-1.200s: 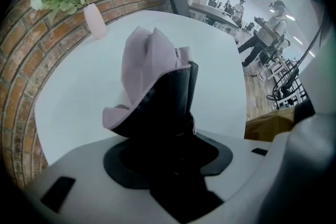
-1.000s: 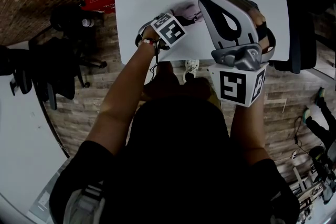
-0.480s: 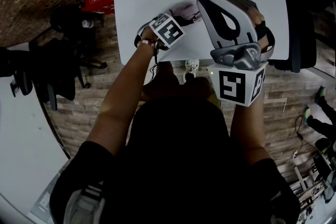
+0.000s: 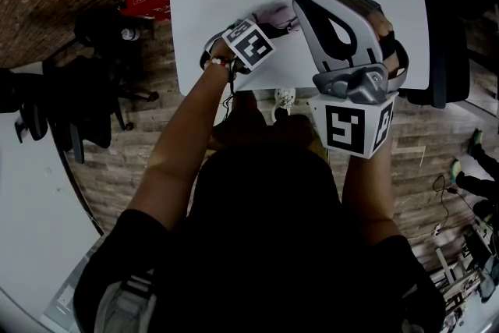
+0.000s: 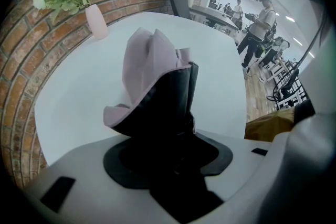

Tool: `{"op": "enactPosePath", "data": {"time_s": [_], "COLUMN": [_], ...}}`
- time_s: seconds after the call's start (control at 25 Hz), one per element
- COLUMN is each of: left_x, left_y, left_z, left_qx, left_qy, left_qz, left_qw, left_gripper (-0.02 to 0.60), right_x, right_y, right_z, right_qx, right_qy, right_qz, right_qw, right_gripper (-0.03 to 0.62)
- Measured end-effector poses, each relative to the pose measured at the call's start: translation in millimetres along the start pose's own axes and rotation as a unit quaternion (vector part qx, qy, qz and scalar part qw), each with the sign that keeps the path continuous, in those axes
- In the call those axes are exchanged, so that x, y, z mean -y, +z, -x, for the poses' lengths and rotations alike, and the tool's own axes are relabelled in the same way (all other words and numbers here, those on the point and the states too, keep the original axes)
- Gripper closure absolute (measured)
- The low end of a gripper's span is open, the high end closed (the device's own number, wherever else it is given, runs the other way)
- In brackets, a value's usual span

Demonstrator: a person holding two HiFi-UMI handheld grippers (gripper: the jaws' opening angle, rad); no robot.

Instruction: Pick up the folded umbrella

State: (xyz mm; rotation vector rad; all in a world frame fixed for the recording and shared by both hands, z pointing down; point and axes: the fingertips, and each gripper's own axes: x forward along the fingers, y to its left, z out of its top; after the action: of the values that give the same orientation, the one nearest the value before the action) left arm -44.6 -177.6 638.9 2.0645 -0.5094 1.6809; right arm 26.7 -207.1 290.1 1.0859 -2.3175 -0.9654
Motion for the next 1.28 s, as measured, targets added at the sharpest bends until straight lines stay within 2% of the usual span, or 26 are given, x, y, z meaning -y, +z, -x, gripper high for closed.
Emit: {"op": "enactPosePath", "data": {"time_s": [1.28], "left_x": [2.8], "left_y": [2.6], "left_z": [1.3], "left_qx": [0.011], "left_qy": [0.01], "left_qz": [0.003], "left_qw": [0.9999], "left_gripper": [0.36], "right_x": [-2.3], "right_y": [13.1], "right_z": [1.1], "right_qx": [0.002], "right_qy": [0.003], "right_qz": [0.013], "right_qw": [1.0], "right_gripper": [0.563]}}
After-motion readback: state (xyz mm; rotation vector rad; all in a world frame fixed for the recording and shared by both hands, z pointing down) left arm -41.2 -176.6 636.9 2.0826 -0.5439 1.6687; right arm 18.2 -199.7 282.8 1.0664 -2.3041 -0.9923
